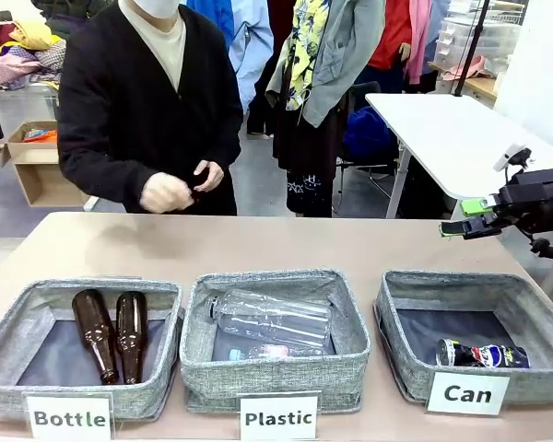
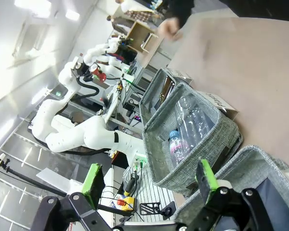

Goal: Sort the can waste into the basket.
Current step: Pick up the can waste from the table and place it in the right Fabric basket.

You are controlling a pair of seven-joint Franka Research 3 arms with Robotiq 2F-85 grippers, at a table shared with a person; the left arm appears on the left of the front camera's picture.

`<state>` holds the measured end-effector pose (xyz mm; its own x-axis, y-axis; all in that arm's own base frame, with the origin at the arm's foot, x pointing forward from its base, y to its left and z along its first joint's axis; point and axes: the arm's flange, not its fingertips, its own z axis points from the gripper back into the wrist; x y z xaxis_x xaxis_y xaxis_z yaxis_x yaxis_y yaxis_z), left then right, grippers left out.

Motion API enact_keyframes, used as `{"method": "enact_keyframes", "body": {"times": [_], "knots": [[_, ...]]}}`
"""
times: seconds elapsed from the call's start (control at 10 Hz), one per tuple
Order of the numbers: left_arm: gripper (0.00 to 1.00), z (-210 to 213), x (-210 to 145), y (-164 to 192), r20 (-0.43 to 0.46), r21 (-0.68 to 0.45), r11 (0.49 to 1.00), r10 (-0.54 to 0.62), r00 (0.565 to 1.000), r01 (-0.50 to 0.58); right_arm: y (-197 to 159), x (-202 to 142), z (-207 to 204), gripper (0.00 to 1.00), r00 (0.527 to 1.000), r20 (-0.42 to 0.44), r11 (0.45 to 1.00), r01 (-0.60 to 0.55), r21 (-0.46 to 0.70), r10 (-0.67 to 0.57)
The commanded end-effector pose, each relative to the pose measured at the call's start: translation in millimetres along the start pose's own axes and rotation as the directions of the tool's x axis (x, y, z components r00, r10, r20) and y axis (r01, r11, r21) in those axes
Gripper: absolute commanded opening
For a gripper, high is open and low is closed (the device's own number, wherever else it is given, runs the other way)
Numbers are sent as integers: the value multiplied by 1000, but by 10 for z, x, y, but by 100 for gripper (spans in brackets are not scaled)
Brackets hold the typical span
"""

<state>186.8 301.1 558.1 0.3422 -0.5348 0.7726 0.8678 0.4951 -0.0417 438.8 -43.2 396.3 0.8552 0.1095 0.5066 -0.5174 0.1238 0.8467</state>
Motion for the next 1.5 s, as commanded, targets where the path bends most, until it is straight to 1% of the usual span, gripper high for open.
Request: {"method": "enact_keyframes", "body": {"times": [0.0,0.1,0.2,0.3,0.4,0.5,0.6,0.7,0.8,0.9,1.0,1.1,1.2,1.3,1.4], "knots": [[39,-45,280,-109,12,0,1000,-10,1000,10,24,-3,6,100,1000,-11,1000,-20,-5,20],[39,-196,559,-235,5,-4,999,-43,999,43,24,-3,6,100,1000,-11,1000,-20,-5,20],[39,-437,898,-393,-30,-7,995,-103,994,103,24,-3,6,100,1000,-11,1000,-20,-5,20],[39,-733,1278,-513,-99,12,991,-135,986,137,24,-3,6,100,1000,-11,1000,-20,-5,20],[39,-1109,1736,-650,-171,-9,971,-236,956,238,24,-3,6,100,1000,-11,1000,-20,-5,20],[39,-1457,2107,-753,-232,-107,930,-368,900,353,24,-3,6,100,1000,-11,1000,-20,-5,20],[39,-1786,2435,-849,-267,-176,888,-458,848,424,1,1,-1,100,1000,0,1000,0,0,0],[39,-2118,2741,-947,-264,-233,849,-524,810,474,146,-82,12,100,999,-42,996,24,-85,-28],[39,-2487,3056,-1051,-262,-255,818,-572,777,515,265,-205,67,100,995,-70,984,56,-171,-69],[39,-2796,3288,-1146,-241,-281,788,-610,754,548,388,-359,177,100,995,-70,971,57,-231,-75],[39,-3138,3503,-1234,-219,-317,753,-650,728,577,525,-534,329,100,997,-45,958,46,-283,-62],[39,-3527,3678,-1361,-184,-353,720,-679,710,597,667,-721,514,100,999,5,948,50,-313,-51],[39,-4000,3852,-1503,-159,-401,686,-704,692,607,799,-950,706,100,995,75,931,86,-354,-63],[39,-4390,4019,-1588,-135,-450,672,-703,698,589,906,-1146,863,100,989,139,924,101,-368,-53],[39,-4753,4168,-1636,-104,-523,649,-692,714,552,982,-1336,1022,100,976,214,914,130,-385,-48]]}}
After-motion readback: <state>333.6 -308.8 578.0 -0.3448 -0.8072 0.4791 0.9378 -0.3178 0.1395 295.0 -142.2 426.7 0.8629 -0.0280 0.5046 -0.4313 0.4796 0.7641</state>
